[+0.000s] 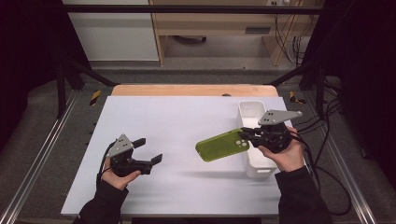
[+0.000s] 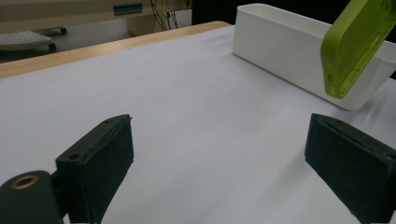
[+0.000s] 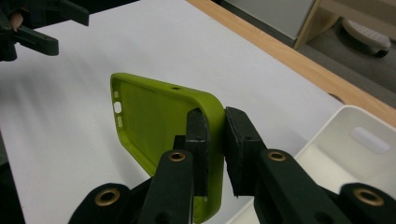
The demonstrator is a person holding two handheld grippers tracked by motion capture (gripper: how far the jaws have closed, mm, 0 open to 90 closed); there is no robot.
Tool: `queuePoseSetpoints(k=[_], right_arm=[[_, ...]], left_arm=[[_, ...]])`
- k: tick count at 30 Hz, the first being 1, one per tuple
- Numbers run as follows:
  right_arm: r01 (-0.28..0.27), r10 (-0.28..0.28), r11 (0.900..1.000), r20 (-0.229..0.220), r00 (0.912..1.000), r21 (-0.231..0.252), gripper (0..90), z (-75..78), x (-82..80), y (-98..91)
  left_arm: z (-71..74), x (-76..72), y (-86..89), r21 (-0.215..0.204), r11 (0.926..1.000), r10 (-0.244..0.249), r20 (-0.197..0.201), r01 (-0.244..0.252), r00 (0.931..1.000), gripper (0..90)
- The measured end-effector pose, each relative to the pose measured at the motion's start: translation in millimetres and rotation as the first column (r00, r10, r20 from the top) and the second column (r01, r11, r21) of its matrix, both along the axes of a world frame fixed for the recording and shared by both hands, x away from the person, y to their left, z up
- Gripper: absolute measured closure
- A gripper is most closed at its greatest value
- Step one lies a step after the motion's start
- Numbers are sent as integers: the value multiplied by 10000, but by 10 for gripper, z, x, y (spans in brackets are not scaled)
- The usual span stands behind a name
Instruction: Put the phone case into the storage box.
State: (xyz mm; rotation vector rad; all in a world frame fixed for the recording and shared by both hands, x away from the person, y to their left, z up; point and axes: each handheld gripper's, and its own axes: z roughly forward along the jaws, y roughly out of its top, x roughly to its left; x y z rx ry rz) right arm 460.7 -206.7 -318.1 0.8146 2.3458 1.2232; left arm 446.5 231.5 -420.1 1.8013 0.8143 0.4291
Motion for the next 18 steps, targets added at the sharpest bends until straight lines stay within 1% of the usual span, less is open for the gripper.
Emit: queuePoseSetpoints(k=[3,6,10,14,15,16,17,18], right_arm=[[50,-45,9998,267,9996,-189,806,66,2,-6],[132,-103,9987,591,9982,-497,806,147,14,-14],[207,-127,9962,941,9955,-847,807,250,16,-20],[347,-214,9931,1189,9927,-1117,806,372,13,-38],[347,-214,9931,1189,9927,-1117,806,372,13,-38],[431,-265,9908,1284,9914,-1287,806,408,14,-44],[431,-265,9908,1284,9914,-1287,806,408,14,-44],[512,-303,9877,1406,9896,-1476,806,447,15,-47]], left_arm=[[-38,-2,62,30,9999,120,-53,-120,9999,76],[-76,0,111,35,9998,175,-132,-174,9998,76],[-109,9,175,-60,9995,302,-192,-304,9994,76],[-132,12,219,-4,9991,431,-209,-431,9989,76],[-136,13,227,34,9991,435,-229,-434,9988,76],[-144,13,236,41,9990,445,-225,-444,9988,76],[-144,13,236,41,9990,445,-225,-444,9988,76],[-151,14,245,36,9988,479,-195,-479,9987,76]])
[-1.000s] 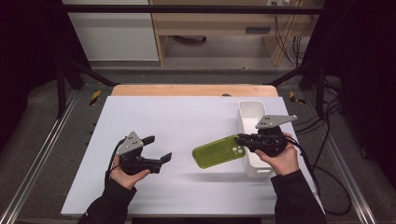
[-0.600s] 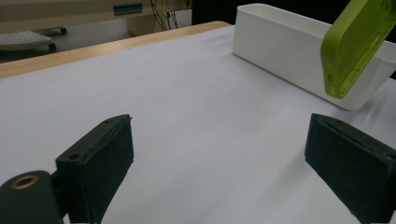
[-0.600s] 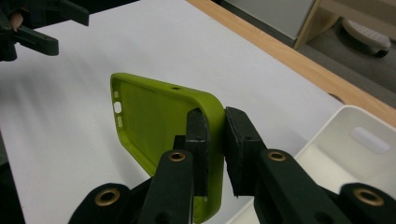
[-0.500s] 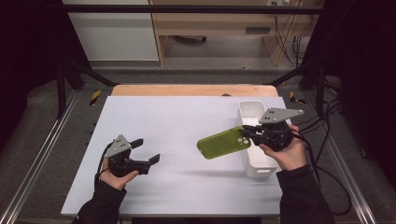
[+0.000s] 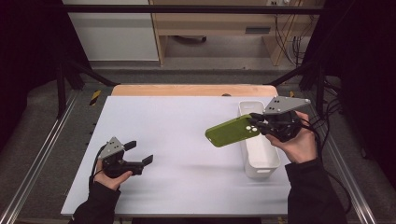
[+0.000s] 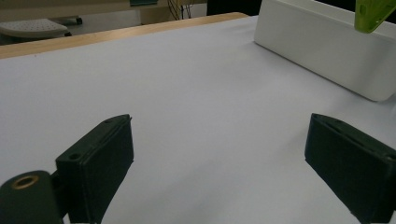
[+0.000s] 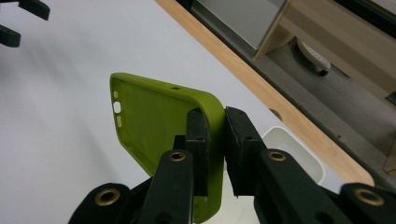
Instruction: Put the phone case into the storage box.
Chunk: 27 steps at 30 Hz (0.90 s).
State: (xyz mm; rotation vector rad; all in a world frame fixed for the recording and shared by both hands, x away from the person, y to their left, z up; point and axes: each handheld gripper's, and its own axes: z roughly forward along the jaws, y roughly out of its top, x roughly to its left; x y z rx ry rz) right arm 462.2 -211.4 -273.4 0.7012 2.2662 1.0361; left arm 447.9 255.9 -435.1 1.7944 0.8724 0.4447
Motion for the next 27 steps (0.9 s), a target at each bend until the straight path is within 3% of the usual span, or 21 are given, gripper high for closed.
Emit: queuePoseSetpoints(k=[17,27], right_arm=[[474,-369,9922,920,9951,-1155,806,238,40,-16],[839,-602,9796,1313,9895,-1827,805,332,124,-4]], left_arm=[[-57,24,70,116,9999,40,225,-43,9997,74],[-70,30,84,117,9999,53,238,-56,9997,74]])
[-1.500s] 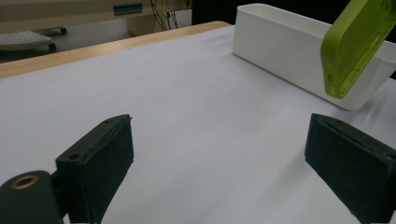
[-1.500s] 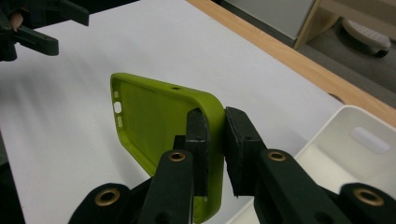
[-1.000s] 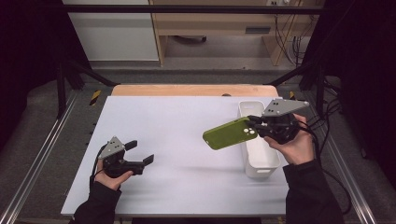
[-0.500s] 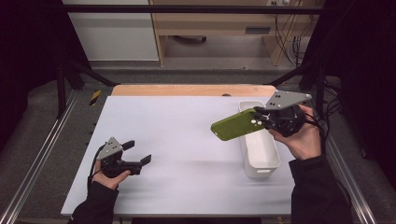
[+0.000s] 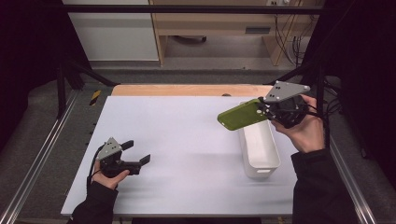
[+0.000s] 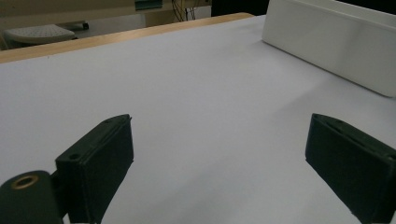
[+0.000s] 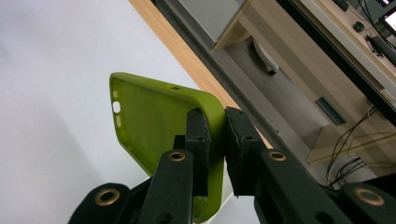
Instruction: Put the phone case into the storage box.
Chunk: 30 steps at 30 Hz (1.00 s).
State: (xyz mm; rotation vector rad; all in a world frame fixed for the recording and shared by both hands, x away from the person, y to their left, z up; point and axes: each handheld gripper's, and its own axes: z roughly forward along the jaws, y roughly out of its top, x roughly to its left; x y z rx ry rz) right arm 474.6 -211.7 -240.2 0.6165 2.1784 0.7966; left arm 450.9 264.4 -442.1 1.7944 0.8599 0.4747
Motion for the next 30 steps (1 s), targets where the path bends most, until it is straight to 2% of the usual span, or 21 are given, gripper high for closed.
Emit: queuePoseSetpoints(k=[17,30], right_arm=[[341,-282,9943,592,9978,-1014,804,73,163,39],[762,-615,9825,903,9940,-1699,804,94,292,-45]], left_arm=[[-7,4,6,39,10000,-31,43,31,10000,74],[-10,6,7,48,10000,-47,54,47,10000,74]])
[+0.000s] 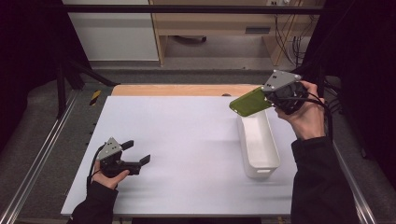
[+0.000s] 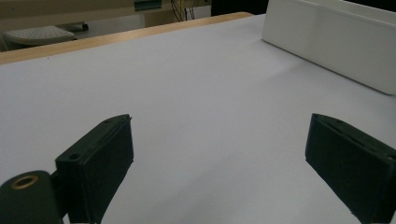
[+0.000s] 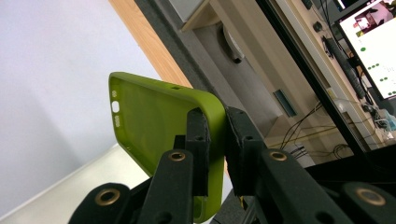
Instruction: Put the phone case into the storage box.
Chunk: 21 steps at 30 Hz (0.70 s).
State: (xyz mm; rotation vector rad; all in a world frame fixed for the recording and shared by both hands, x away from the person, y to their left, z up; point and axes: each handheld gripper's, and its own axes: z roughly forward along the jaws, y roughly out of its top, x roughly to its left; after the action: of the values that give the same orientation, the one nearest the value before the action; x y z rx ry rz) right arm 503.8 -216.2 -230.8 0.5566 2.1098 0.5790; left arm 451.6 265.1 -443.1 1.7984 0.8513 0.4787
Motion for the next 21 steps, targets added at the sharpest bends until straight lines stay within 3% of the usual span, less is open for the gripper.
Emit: queuePoseSetpoints(k=[5,13,21], right_arm=[[107,-107,9998,11,9999,-151,804,-2,53,-36],[255,-248,9946,84,9997,-1006,803,-30,151,-28],[270,-259,9877,87,9996,-1541,803,-47,220,-49]], left_arm=[[-5,4,0,-6,10000,1,10,-1,10000,74],[-6,7,7,1,10000,1,-2,-1,10000,74],[-11,8,0,20,10000,-17,9,17,10000,74]])
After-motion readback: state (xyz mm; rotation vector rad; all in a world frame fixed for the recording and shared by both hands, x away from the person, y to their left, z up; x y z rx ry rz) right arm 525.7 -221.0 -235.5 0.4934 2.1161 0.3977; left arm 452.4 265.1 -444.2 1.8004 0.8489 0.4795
